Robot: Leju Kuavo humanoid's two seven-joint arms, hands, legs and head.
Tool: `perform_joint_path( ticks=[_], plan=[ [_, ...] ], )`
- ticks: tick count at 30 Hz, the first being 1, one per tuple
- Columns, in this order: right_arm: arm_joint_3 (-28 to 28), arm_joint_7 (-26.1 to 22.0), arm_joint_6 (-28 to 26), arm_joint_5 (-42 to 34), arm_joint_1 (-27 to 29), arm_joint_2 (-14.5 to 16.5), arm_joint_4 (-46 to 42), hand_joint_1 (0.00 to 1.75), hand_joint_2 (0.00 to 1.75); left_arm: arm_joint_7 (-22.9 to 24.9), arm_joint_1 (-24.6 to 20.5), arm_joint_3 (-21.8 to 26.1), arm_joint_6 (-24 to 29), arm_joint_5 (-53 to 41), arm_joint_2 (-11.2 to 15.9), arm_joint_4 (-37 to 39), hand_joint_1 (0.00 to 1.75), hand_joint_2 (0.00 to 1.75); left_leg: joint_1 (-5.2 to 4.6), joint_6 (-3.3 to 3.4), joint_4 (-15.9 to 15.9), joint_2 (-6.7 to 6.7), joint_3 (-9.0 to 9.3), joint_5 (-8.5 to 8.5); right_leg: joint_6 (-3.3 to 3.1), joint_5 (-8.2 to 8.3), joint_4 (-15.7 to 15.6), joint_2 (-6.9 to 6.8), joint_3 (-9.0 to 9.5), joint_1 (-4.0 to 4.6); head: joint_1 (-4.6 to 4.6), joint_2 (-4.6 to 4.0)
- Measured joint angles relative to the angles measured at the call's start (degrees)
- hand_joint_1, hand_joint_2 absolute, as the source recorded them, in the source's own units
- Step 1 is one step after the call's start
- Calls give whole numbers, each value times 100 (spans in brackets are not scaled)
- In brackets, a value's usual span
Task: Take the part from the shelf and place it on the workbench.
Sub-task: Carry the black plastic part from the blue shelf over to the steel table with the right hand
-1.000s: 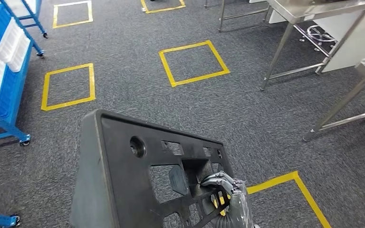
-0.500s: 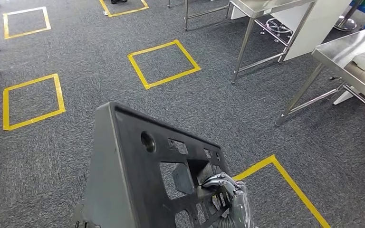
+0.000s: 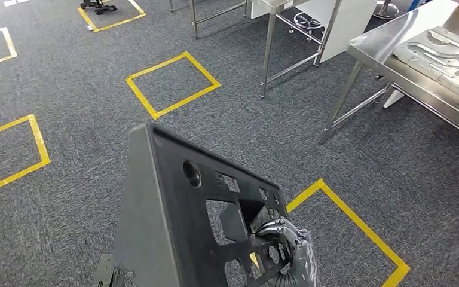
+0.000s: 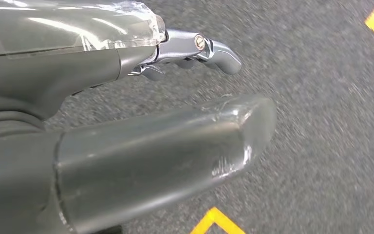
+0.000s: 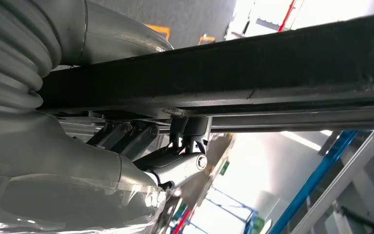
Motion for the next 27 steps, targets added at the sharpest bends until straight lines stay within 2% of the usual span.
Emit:
perform_joint_path(
  ticks=[1,2,3,4,5,6,7,9,10,11,12,13,14,15,16,17,18,19,20,21,22,23,25,26,27],
  plan=[
    [-5,8,-1,5,7,1,-19,175,175,-1,-4,-7,-10,9,-5,-19,0,0,1,-60,132,-75,-17,-122,-64,1,-111,33,56,11,-14,0],
    [-10,16,-1,10,14,1,-34,175,175,-1,-3,-13,-20,20,-11,-36,0,0,14,-107,365,-186,-92,-286,-123,15,-131,181,63,2,-36,0],
    [-14,22,-1,15,22,2,-46,175,175,-1,5,-19,-28,29,-16,-52,0,0,28,-145,700,-318,-221,-485,-174,21,-149,317,73,-7,-56,0],
    [-18,24,-1,19,27,2,-55,175,175,0,21,-22,-34,36,-20,-62,0,0,43,-171,1148,-485,-426,-700,-218,31,-167,448,87,-20,-74,0],
    [-19,25,0,20,31,2,-55,175,175,1,42,-22,-36,39,-20,-62,0,0,44,-173,1475,-514,-603,-794,-226,27,-158,536,87,-14,-82,0],
    [-21,25,0,21,37,2,-55,175,175,1,56,-22,-36,40,-19,-62,0,0,44,-171,1653,-527,-720,-791,-229,23,-145,628,87,-7,-84,0],
    [-24,26,0,22,41,2,-55,175,175,1,61,-22,-36,45,-19,-62,0,0,44,-162,1627,-537,-748,-672,-229,15,-129,722,90,-3,-85,0],
    [-25,35,0,37,42,2,-55,175,175,0,53,-22,-36,61,-17,-63,0,0,49,-129,968,-647,-520,-224,-211,-6,-95,892,101,-3,-85,0],
    [-26,45,0,50,40,2,-55,175,175,0,51,-22,-36,75,-16,-63,0,0,58,-108,595,-783,-377,-56,-190,-16,-70,972,94,1,-84,0],
    [-26,58,1,68,39,2,-56,175,175,2,50,-22,-36,85,-15,-63,0,0,63,-91,331,-900,-271,37,-162,-19,-53,1045,76,-1,-84,0],
    [-27,78,2,89,41,2,-57,175,175,2,50,-21,-34,95,-15,-62,0,0,62,-75,201,-988,-220,50,-129,-16,-43,1108,51,-9,-86,0],
    [-28,99,1,111,46,2,-58,175,175,2,47,-21,-33,97,-16,-62,0,0,53,-56,173,-1005,-207,35,-88,-1,-46,1171,26,-20,-88,0],
    [-29,118,-1,135,53,2,-60,175,175,2,38,-21,-31,96,-27,-62,0,0,55,-27,157,-947,-202,46,-46,17,-61,1234,9,-27,-91,0],
    [-30,135,-4,159,64,2,-62,175,175,1,25,-20,-29,94,-34,-62,0,0,63,10,123,-882,-192,67,-12,15,-53,1204,-4,-26,-90,0],
    [-31,147,-9,177,69,2,-66,175,175,0,13,-20,-28,91,-42,-62,0,0,73,53,86,-811,-179,89,17,-32,10,1083,-40,-16,-71,0],
    [-32,160,-14,192,68,1,-69,175,175,0,8,-20,-28,85,-48,-62,0,0,84,89,50,-736,-166,108,38,-144,184,908,-124,-3,-51,0],
    [-32,178,-19,202,67,1,-72,175,175,0,14,-20,-29,76,-45,-62,0,0,76,112,32,-657,-156,115,51,-313,475,699,-261,-3,-31,0],
    [-32,199,-24,207,65,-1,-73,175,175,-1,27,-19,-31,67,-45,-62,0,0,66,128,26,-576,-154,113,67,-497,840,562,-443,-7,-14,0],
    [-32,218,-27,210,69,-1,-72,175,175,0,41,-19,-34,60,-45,-62,0,0,58,133,28,-492,-155,107,81,-634,1187,500,-614,-17,-11,0],
    [-32,233,-29,210,78,-2,-71,175,175,0,51,-19,-37,56,-45,-62,0,0,53,134,30,-411,-153,99,92,-678,1397,470,-718,-27,-11,0],
    [-32,240,-32,210,86,-2,-70,175,175,1,54,-19,-41,56,-46,-62,0,0,51,129,31,-333,-148,89,98,-614,1400,448,-717,-35,-10,0],
    [-33,243,-34,210,90,-2,-71,175,175,1,53,-20,-45,54,-49,-62,0,0,50,120,32,-262,-135,77,94,-457,1174,413,-593,-38,-9,0],
    [-34,245,-39,210,86,-2,-71,175,175,1,49,-21,-51,51,-56,-62,0,0,37,76,35,-137,-92,42,52,-123,391,192,-164,-8,-9,0],
    [-34,245,-41,210,83,-2,-72,175,175,0,48,-22,-51,49,-58,-62,0,0,25,45,38,-82,-72,23,19,-31,87,94,-2,17,-13,0],
    [-35,245,-46,210,80,-2,-74,175,175,1,45,-22,-50,49,-58,-62,0,0,13,14,41,-30,-54,5,-10,-2,-81,29,79,44,-14,0]
  ],
)
